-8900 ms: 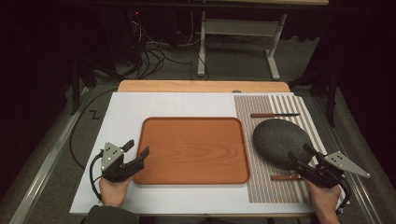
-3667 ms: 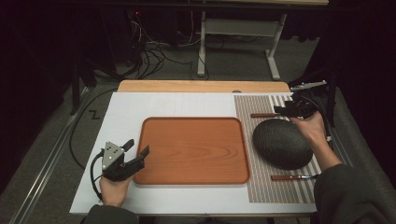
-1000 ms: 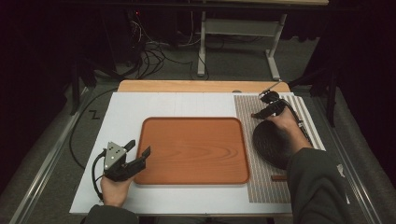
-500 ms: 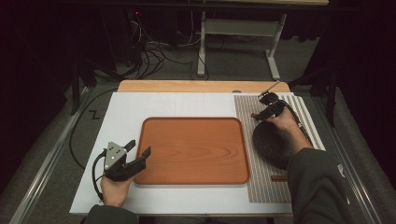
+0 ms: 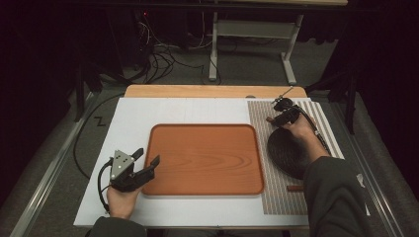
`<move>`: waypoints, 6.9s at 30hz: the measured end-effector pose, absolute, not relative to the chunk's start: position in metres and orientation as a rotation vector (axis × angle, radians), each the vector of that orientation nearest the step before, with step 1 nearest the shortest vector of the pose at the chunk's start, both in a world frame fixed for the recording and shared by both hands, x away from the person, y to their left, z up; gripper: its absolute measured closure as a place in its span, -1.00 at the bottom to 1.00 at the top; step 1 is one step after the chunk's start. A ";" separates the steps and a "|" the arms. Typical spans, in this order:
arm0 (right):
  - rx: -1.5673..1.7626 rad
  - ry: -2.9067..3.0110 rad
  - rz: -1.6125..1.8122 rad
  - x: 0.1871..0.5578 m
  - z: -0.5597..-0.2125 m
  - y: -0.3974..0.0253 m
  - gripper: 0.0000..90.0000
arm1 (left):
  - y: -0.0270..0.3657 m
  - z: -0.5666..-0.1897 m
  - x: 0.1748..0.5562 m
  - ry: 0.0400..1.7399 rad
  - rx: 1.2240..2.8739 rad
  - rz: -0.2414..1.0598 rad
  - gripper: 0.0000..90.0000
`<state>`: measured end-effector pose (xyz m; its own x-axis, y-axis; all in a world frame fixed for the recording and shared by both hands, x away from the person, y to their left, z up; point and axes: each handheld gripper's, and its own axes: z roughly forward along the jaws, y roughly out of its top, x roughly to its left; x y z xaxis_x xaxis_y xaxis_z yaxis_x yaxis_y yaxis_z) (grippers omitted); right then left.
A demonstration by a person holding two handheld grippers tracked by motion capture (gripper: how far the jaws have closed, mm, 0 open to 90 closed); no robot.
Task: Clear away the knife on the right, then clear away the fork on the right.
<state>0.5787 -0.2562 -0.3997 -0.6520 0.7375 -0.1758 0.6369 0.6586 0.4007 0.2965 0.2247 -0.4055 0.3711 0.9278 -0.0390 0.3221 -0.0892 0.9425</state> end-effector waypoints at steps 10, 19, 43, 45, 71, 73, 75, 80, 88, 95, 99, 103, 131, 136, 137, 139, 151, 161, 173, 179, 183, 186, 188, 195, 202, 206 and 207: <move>1.043 2.473 0.451 0.577 -0.392 -0.259 1.00 | 0.225 -0.405 0.296 1.135 1.626 0.756 -0.17; 1.139 2.514 0.467 0.582 -0.396 -0.265 0.69 | 0.225 -0.405 0.296 1.131 1.628 0.757 -0.17; 0.983 2.751 0.550 0.567 -0.393 -0.252 0.08 | 0.223 -0.405 0.296 1.129 1.636 0.760 -0.17; 0.958 2.772 0.521 0.566 -0.393 -0.248 0.04 | 0.223 -0.405 0.297 1.128 1.638 0.760 -0.17; 1.295 2.518 0.344 0.593 -0.397 -0.280 0.08 | 0.224 -0.406 0.296 1.141 1.633 0.760 -0.17; 1.367 2.496 0.351 0.594 -0.397 -0.290 0.08 | 0.223 -0.406 0.296 1.142 1.636 0.763 -0.18; 1.431 2.485 0.374 0.596 -0.397 -0.297 0.08 | 0.223 -0.406 0.296 1.142 1.638 0.764 -0.17; 1.528 2.452 0.408 0.597 -0.397 -0.304 0.26 | 0.223 -0.406 0.296 1.142 1.639 0.769 -0.17; 1.343 2.478 0.310 0.594 -0.396 -0.286 0.74 | 0.222 -0.406 0.296 1.131 1.639 0.771 -0.17; 1.194 2.476 0.300 0.593 -0.397 -0.273 0.75 | 0.222 -0.406 0.296 1.129 1.637 0.770 -0.17; 1.121 2.434 0.332 0.592 -0.392 -0.263 0.75 | 0.222 -0.406 0.295 1.129 1.636 0.771 -0.17; 1.029 2.389 0.363 0.588 -0.383 -0.257 0.75 | 0.222 -0.406 0.295 1.128 1.637 0.772 -0.17; 0.863 2.304 0.725 0.504 -0.276 -0.200 0.75 | 0.219 -0.404 0.293 1.104 1.627 0.780 -0.16; 0.947 2.431 0.770 0.479 -0.278 -0.180 0.75 | 0.220 -0.403 0.292 1.103 1.621 0.780 -0.17; 0.960 2.458 0.774 0.475 -0.280 -0.176 0.75 | 0.220 -0.403 0.292 1.103 1.621 0.780 -0.16; 0.984 2.507 0.800 0.469 -0.284 -0.167 0.75 | 0.220 -0.403 0.293 1.103 1.620 0.778 -0.16; 1.165 2.676 0.799 0.466 -0.330 -0.129 0.75 | 0.220 -0.403 0.292 1.101 1.619 0.776 -0.17; 1.297 2.653 0.692 0.477 -0.376 -0.126 0.74 | 0.220 -0.403 0.292 1.103 1.613 0.777 -0.17; 1.319 2.609 0.589 0.482 -0.394 -0.140 0.74 | 0.219 -0.403 0.291 1.099 1.622 0.781 -0.17; 1.310 2.591 0.595 0.481 -0.394 -0.140 0.71 | 0.219 -0.403 0.291 1.098 1.622 0.779 -0.17; 1.307 2.581 0.636 0.479 -0.393 -0.143 0.66 | 0.219 -0.403 0.291 1.096 1.624 0.778 -0.17; 1.280 2.577 0.659 0.476 -0.390 -0.148 0.60 | 0.219 -0.404 0.293 1.101 1.624 0.773 -0.17; 1.247 2.568 0.691 0.472 -0.385 -0.152 0.57 | 0.219 -0.404 0.293 1.100 1.626 0.774 -0.17; 1.193 2.511 0.844 0.456 -0.366 -0.167 0.42 | 0.220 -0.403 0.292 1.098 1.622 0.778 -0.17; 1.134 2.451 0.934 0.440 -0.352 -0.190 0.26 | 0.219 -0.403 0.293 1.098 1.621 0.776 -0.17; 1.075 2.417 0.957 0.428 -0.346 -0.205 0.21 | 0.219 -0.403 0.292 1.096 1.622 0.782 -0.17; 1.061 2.412 0.955 0.425 -0.345 -0.208 0.21 | 0.220 -0.403 0.292 1.099 1.620 0.781 -0.17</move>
<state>0.4253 -0.2085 -0.3447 -0.6647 0.7463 -0.0351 0.5199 0.4958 0.6956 0.2925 0.2196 -0.4031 0.3816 0.9242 -0.0180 0.2874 -0.1002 0.9526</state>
